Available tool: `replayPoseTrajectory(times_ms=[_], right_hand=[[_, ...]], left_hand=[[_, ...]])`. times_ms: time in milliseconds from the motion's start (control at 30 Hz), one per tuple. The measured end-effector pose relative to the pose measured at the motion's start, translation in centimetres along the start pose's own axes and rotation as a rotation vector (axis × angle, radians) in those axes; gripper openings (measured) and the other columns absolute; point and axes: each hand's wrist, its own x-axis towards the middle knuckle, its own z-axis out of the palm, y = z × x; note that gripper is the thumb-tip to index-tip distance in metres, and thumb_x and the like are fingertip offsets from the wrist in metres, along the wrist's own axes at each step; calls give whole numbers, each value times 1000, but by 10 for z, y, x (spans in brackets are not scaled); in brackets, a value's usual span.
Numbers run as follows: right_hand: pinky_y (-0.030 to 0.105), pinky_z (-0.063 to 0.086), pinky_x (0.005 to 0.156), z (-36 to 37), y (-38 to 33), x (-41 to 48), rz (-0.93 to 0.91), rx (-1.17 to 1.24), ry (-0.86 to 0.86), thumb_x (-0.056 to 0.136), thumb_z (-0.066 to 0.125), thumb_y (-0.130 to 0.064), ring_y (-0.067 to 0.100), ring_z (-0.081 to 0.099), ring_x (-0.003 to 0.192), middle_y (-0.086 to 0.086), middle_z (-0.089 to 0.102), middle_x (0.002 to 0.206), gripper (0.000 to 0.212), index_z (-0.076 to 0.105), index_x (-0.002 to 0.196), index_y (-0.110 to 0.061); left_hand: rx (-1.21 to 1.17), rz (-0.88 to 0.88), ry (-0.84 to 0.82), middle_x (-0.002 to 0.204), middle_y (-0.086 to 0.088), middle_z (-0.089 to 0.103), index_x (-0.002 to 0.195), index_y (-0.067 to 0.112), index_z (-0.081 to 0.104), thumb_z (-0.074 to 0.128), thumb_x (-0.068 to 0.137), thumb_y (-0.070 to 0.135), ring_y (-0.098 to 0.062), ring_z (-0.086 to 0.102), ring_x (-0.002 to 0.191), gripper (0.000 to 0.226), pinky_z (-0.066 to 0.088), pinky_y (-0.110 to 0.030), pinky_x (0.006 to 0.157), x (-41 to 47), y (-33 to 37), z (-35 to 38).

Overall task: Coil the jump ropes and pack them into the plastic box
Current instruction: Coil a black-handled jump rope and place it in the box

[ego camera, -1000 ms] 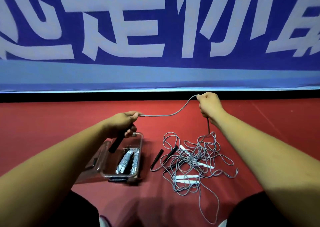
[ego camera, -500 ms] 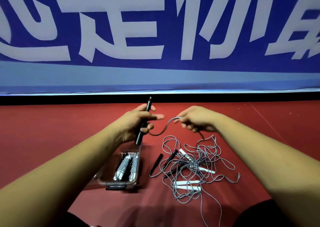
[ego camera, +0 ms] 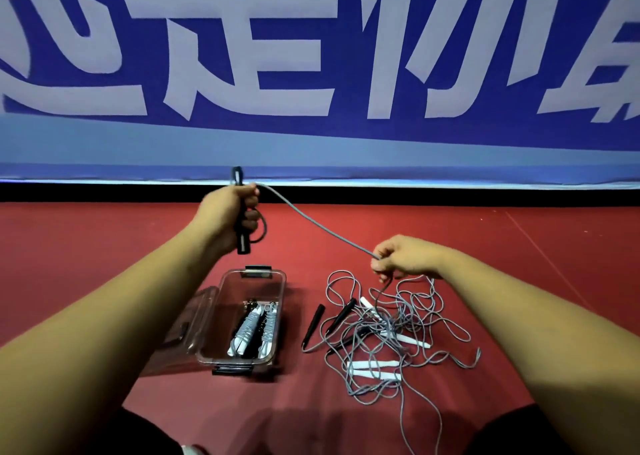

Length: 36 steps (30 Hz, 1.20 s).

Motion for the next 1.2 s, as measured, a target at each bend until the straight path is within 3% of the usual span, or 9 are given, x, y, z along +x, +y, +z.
replayPoseTrajectory(times_ms=[100,233,400,533,633,800,900,1067,1200], right_hand=[[40,46,73,2,21,1,76,192,72,97,52,-3,26,62,66,13,60,69,20,65,82,-3],[25,33,49,12,-18,3,-24,207,139,98,52,-10,15,39,44,5,47,55,20,70,94,-1],[21,28,43,34,-71,-5,-205,154,108,98,53,-15,11,34,39,1,49,51,22,72,92,-5],[23,31,44,31,-94,-6,-319,264,282,97,52,-11,14,36,42,3,48,52,21,67,84,-6],[21,35,45,15,-86,-4,-321,224,278,95,59,-15,12,42,42,4,52,54,20,65,79,-6],[30,47,66,-1,-14,0,-31,-94,-6,95,59,-12,20,56,63,6,60,63,30,54,65,-13],[30,48,66,-12,12,-4,30,10,80,97,57,-9,18,56,62,8,60,65,23,61,74,-8],[24,35,48,-8,-23,-7,-155,68,205,95,61,-15,15,39,47,1,48,54,18,73,85,-6],[23,32,48,12,-76,-11,-336,-47,197,94,62,-23,11,37,46,-8,49,52,18,75,83,-16]], left_hand=[[420,-10,103,67,-4,54,85,10,57,52,98,11,-7,40,32,14,24,-14,34,9,-7,-33],[1125,-132,117,96,-20,70,104,-2,57,49,96,4,-22,68,45,13,31,-19,36,12,-18,-51],[669,21,-142,101,-7,76,111,6,63,55,100,18,-20,60,46,18,29,-18,40,-16,-7,4],[685,-42,-426,88,-8,75,102,5,60,51,101,26,-18,51,42,22,26,-25,46,-33,-20,35],[499,39,-294,52,1,49,80,12,50,51,101,16,-11,33,35,21,20,-20,42,-23,-18,38],[105,144,-2,53,5,38,75,20,42,45,102,16,-7,28,34,28,18,-12,39,-2,2,14],[237,130,128,66,-4,53,80,15,48,46,101,14,-10,39,33,21,22,-13,38,7,0,-13],[1076,155,215,94,-12,70,100,14,56,46,94,6,-27,71,54,14,35,-26,44,16,-8,-29],[684,219,-125,111,-2,72,105,9,61,53,99,12,-25,64,53,10,26,-21,42,-15,2,18]])
